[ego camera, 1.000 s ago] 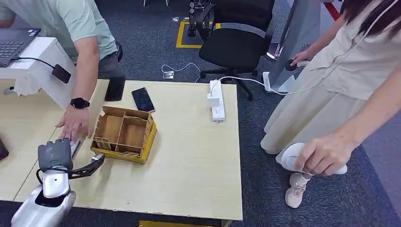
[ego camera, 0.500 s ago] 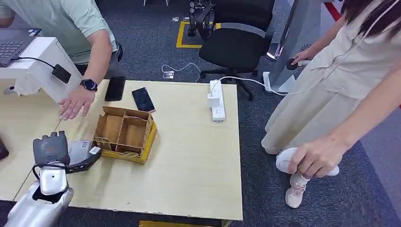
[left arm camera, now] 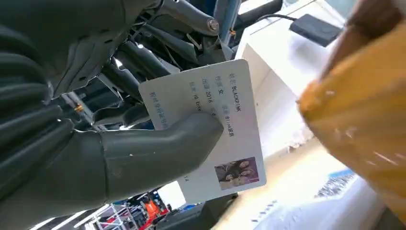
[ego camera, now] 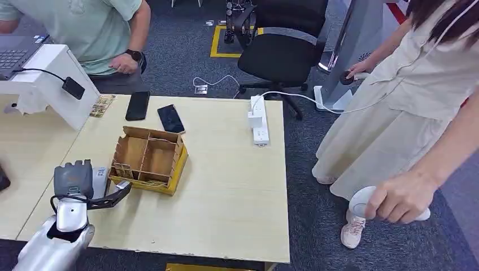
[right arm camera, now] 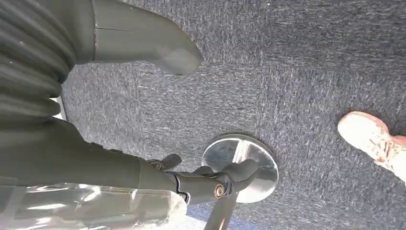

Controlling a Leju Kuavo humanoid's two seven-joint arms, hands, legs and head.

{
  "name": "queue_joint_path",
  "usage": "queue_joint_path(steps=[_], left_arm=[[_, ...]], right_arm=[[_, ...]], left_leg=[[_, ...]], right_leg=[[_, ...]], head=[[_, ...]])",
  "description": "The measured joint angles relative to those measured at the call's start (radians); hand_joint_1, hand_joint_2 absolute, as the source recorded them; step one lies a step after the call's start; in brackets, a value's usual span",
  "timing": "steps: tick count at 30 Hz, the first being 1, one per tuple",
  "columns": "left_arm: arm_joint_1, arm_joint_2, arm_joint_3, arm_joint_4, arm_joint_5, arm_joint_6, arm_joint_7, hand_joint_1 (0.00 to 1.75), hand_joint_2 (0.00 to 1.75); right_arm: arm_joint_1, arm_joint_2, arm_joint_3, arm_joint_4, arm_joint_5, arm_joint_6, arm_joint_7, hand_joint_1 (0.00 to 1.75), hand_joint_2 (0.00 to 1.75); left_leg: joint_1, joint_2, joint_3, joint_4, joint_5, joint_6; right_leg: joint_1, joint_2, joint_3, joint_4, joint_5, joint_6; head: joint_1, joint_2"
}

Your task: Pass the card to the sensor for recognition and then transmit it.

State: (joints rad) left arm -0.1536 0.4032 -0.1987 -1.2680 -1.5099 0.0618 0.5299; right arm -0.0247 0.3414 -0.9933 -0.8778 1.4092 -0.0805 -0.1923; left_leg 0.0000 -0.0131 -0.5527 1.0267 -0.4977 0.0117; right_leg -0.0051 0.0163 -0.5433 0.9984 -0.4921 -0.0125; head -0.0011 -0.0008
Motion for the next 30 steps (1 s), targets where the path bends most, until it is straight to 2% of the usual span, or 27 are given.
queue_joint_path(steps=[16, 22, 26, 30], left_arm=[[0.028, 0.0, 0.001, -0.005, 0.0, -0.042, -0.021, 1.75, 1.75], [0.04, -0.004, 0.024, -0.007, 0.0, -0.113, -0.127, 1.75, 1.75], [0.064, -0.01, 0.039, -0.006, 0.0, -0.128, -0.171, 1.75, 1.75], [0.078, -0.04, 0.105, -0.006, 0.0, -0.168, -0.249, 1.75, 1.75]], right_arm=[[0.001, 0.0, -0.011, 0.005, 0.009, 0.0, -0.008, 0.0, 1.75], [-0.001, 0.0, -0.02, 0.01, 0.019, 0.0, -0.013, 0.0, 1.75], [-0.004, -0.002, -0.028, 0.015, 0.019, -0.004, -0.02, 0.0, 1.75], [-0.008, -0.002, -0.029, 0.015, 0.024, -0.004, -0.025, 0.0, 1.75]], left_leg=[[0.0, 0.0, 0.0, 0.0, 0.0, 0.0], [0.0, -0.001, 0.001, 0.0, 0.0, 0.0], [0.0, 0.0, 0.001, 0.0, 0.0, 0.0], [0.0, -0.001, 0.001, 0.0, 0.0, 0.0]], right_leg=[[0.0, 0.0, 0.0, 0.0, 0.0, 0.0], [0.0, 0.0, 0.001, 0.0, 0.0, 0.0], [0.0, 0.0, 0.001, 0.0, 0.0, 0.0], [0.0, -0.001, 0.002, 0.0, 0.0, 0.0]], head=[[0.0, 0.0], [0.0, 0.0], [0.0, 0.0], [0.0, 0.0]])
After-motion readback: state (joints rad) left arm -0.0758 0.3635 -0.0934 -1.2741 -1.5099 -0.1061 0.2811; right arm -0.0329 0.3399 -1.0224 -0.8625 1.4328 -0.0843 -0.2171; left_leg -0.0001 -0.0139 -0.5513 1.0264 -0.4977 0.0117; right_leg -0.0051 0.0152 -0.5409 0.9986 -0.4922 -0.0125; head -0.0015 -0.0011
